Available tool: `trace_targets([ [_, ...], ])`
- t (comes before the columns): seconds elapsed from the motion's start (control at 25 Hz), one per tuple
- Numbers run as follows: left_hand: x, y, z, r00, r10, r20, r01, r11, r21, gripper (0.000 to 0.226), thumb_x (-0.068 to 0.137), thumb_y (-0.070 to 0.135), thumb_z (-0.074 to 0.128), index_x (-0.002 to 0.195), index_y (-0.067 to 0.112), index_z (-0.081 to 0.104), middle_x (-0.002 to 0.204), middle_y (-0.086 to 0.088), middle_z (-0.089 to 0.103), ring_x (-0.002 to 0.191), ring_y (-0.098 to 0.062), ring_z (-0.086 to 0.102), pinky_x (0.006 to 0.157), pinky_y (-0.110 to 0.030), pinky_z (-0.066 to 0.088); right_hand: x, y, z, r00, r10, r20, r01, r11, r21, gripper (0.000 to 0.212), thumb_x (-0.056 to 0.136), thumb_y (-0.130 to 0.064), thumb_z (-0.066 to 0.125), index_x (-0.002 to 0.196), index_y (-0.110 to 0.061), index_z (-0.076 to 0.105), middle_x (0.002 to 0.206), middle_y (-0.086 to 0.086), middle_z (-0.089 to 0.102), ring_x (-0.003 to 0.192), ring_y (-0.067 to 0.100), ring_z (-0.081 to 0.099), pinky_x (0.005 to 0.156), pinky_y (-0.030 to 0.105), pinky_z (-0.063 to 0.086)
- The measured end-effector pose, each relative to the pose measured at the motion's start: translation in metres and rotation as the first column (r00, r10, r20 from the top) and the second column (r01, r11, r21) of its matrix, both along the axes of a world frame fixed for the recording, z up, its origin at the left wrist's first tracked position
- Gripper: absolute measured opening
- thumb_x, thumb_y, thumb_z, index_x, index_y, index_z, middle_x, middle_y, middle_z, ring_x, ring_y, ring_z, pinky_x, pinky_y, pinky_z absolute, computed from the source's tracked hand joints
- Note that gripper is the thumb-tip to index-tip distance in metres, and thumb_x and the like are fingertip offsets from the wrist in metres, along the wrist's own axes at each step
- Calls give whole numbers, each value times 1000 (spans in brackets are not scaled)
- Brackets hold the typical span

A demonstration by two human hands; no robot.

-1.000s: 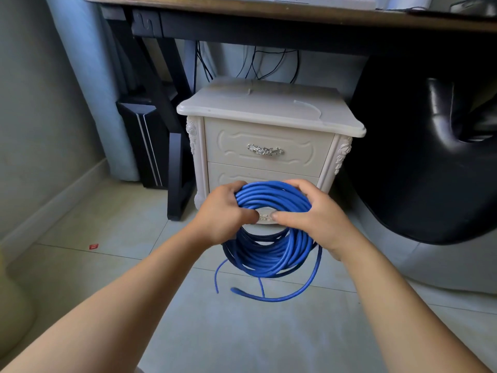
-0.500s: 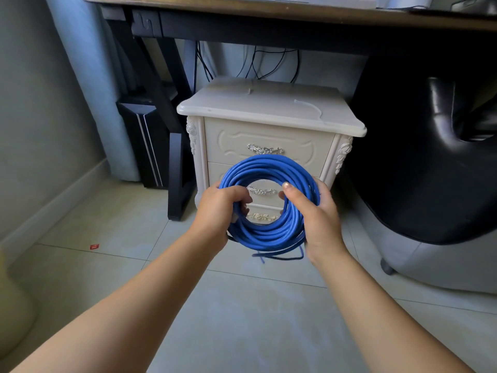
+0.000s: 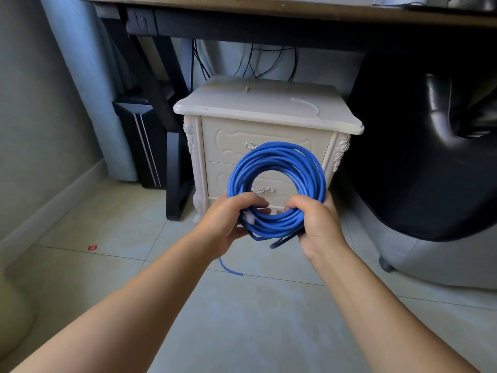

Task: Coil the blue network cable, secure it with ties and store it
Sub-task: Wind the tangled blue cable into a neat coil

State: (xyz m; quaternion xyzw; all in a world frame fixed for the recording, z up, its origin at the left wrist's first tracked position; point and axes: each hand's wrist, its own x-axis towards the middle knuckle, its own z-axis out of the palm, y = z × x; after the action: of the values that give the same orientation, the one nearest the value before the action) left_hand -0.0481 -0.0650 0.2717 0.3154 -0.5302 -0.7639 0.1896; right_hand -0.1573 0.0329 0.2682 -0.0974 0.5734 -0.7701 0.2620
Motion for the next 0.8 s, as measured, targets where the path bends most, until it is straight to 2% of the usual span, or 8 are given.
trace_targets([
  [0.08, 4, -5, 1, 992, -112, 49, 115, 991, -72, 24, 80, 22, 74, 101, 13, 68, 101, -10, 73, 96, -23, 68, 89, -40, 54, -5, 2, 3, 995, -44, -92, 47, 998, 38, 43, 54, 3, 58, 92, -19, 59, 73, 1, 54, 63, 22, 56, 66, 40, 50],
  [0.2, 7, -18, 5, 996, -87, 2, 84, 958, -274, 66, 72, 27, 82, 131, 29, 52, 113, 5, 69, 99, -12, 69, 88, -32, 54, -5, 9, 8, 938, 31, -345, 35, 982, 184, 48, 51, -6, 58, 93, -30, 59, 69, -16, 58, 67, 14, 55, 65, 33, 47],
  [0.32, 11, -22, 7, 994, -77, 73, 106, 707, -699, 83, 72, 22, 85, 139, 41, 40, 128, 13, 57, 106, -1, 63, 90, -22, 53, -5, 15, 13, 774, 248, -583, -31, 934, 357, 54, 65, 1, 64, 105, -33, 56, 92, -13, 65, 81, 12, 63, 74, 34, 53],
  [0.36, 13, -23, 7, 992, -75, 100, 125, 615, -779, 86, 71, 22, 85, 140, 42, 37, 132, 14, 52, 110, 1, 60, 91, -20, 52, -6, 16, 15, 705, 334, -626, -61, 908, 415, 56, 66, 1, 65, 107, -35, 55, 96, -12, 65, 85, 13, 64, 77, 36, 54],
  [0.44, 17, -23, 7, 986, -93, 142, 169, 544, -822, 88, 69, 20, 84, 139, 44, 37, 133, 15, 50, 111, 1, 58, 90, -20, 51, -6, 17, 18, 585, 477, -656, -116, 850, 514, 58, 64, -4, 64, 106, -42, 53, 98, -12, 65, 86, 15, 65, 78, 39, 55],
  [0.56, 17, -19, 8, 972, -135, 193, 234, 654, -719, 56, 66, 14, 80, 116, 29, 60, 93, 11, 69, 76, -6, 67, 73, -31, 56, -7, 19, 21, 527, 530, -664, -139, 825, 548, 59, 61, -8, 62, 106, -45, 54, 98, -12, 66, 85, 15, 65, 76, 39, 55],
  [0.64, 14, -16, 8, 980, -80, 182, 185, 707, -683, 37, 58, 15, 72, 94, 19, 63, 69, 9, 63, 59, -11, 58, 63, -35, 49, -7, 21, 24, 572, 511, -642, -200, 846, 495, 64, 64, -3, 68, 111, -44, 56, 103, -14, 67, 85, 11, 66, 78, 35, 55],
  [0.8, 10, -17, 9, 999, -17, 36, 33, 856, -517, 32, 54, 8, 68, 85, 2, 61, 64, -4, 57, 59, -19, 55, 65, -40, 51, -16, 24, 30, 694, 511, -507, -371, 857, 357, 67, 66, -24, 82, 124, -43, 55, 120, -17, 64, 107, 10, 65, 93, 38, 52],
])
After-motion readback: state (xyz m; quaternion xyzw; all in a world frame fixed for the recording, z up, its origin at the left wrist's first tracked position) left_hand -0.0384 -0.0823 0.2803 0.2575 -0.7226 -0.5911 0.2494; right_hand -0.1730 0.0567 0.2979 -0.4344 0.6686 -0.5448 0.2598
